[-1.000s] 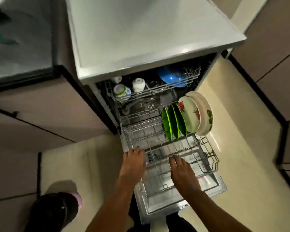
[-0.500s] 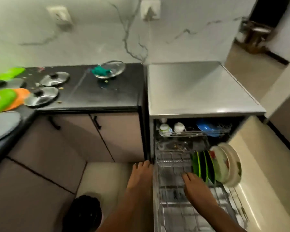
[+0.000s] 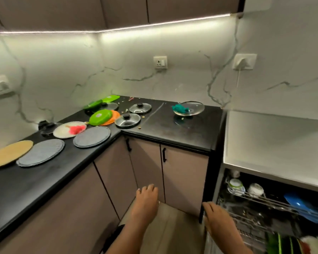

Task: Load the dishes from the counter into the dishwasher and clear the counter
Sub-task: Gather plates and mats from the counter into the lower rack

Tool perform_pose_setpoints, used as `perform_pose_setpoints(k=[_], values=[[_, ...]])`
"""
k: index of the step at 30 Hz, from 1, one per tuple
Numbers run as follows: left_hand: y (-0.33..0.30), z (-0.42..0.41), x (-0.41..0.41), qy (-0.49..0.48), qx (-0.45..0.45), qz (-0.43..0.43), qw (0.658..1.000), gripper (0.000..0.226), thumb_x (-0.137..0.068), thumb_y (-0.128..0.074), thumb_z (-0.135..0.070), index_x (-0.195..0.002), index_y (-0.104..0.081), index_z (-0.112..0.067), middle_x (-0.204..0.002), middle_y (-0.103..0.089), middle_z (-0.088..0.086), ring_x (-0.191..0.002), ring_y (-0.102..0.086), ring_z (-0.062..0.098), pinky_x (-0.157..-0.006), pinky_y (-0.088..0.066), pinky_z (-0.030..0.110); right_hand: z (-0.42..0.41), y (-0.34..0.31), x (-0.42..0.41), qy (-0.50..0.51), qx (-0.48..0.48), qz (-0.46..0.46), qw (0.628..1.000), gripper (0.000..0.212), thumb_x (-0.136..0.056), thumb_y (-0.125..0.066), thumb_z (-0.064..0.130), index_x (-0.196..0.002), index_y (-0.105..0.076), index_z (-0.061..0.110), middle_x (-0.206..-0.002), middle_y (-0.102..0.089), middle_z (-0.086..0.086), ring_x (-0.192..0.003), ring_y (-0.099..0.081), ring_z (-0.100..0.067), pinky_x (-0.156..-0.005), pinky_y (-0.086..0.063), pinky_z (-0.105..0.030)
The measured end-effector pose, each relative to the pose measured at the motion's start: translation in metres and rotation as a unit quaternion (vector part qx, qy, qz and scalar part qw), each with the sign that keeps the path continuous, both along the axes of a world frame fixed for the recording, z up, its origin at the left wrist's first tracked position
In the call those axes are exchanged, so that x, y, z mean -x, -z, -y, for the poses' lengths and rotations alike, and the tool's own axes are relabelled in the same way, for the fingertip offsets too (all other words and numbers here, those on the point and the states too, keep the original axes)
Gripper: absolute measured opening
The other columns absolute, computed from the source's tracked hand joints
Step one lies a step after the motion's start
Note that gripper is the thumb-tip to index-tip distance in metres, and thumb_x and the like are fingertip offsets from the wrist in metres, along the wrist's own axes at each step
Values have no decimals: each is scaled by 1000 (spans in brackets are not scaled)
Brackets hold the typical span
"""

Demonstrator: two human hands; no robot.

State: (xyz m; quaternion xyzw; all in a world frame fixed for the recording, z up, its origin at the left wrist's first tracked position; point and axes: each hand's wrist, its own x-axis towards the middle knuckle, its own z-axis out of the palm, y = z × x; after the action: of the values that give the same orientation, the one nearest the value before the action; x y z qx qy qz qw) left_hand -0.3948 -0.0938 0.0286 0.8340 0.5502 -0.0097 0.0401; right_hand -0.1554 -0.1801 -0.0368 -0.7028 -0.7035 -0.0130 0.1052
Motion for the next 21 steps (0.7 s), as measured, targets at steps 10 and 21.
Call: perform_pose_setpoints(k=[10,21], values=[[9,-98,91,-74,-9,80,994,46,-97,-50,-34,-140,-41,-22,-144,-40,-4,-130,-40,18,-111,-30,35,-130,11,72,-110,-17,46,993,39,-88,-50,41,-78,-79,18,-74,-71,0,-57,-67,-11,-48,-50,-18],[-10,-238,163,-93,-42,119,988,36,-95,-52,-35,-128,-48,-20,-132,-48,-4,-120,-47,19,-104,-35,35,-268,-30,180,-74,-58,-35,995,47,-61,-87,22,-103,-67,16,-92,-66,2,-77,-65,-16,-64,-54,-26]])
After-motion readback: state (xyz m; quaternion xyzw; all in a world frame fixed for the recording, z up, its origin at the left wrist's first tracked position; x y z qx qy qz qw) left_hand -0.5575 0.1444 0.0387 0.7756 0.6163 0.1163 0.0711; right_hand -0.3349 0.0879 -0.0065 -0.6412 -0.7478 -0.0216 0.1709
